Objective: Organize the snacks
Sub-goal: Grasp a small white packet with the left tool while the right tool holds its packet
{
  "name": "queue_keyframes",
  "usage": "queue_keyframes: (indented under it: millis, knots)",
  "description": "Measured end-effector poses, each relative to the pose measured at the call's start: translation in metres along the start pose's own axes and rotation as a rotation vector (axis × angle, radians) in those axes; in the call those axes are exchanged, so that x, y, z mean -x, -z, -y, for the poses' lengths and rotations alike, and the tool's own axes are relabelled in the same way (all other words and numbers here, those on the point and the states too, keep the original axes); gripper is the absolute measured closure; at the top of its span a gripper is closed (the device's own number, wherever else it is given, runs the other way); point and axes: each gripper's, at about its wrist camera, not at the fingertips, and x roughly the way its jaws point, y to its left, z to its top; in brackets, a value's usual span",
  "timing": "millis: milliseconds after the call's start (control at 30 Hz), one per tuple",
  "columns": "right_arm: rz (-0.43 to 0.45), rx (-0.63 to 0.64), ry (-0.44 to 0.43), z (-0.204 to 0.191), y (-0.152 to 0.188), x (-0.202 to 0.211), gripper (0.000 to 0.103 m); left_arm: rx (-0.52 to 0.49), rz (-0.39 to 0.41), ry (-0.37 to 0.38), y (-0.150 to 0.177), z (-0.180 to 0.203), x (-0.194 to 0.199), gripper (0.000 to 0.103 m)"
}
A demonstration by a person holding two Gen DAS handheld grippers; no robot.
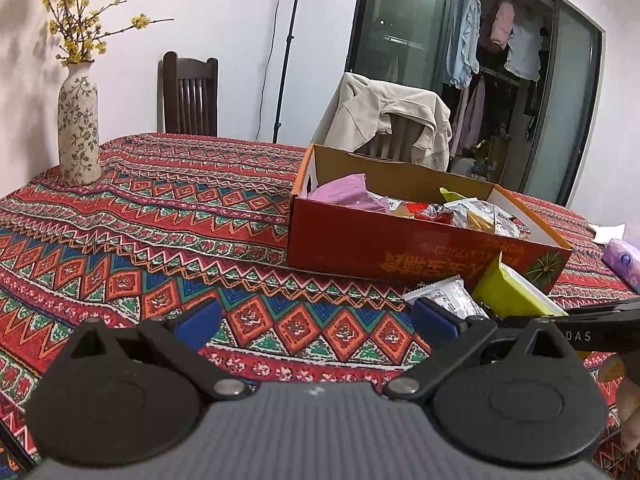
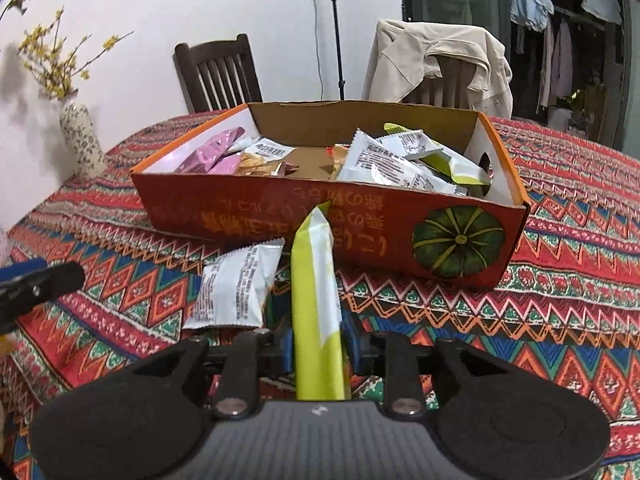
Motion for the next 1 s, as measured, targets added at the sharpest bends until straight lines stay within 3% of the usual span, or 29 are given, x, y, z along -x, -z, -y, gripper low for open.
queue_keyframes:
  millis: [333, 633, 1000]
  knots:
    - [0.089, -0.02, -0.023, 0.007, 0.009, 0.011, 0.084, -0.019, -0.025, -0.014, -0.002, 0.016, -0.008, 0.0]
    - [0.245, -0.113, -0.029, 0.031, 0.016, 0.038, 0.084, -0.048, -0.092, 0.007, -0.007, 0.057, -0.028, 0.0]
    - [0.278, -0.143, 0.007, 0.039, 0.023, 0.041, 0.084, -0.071, -0.167, -0.053, -0.014, 0.109, -0.069, 0.0]
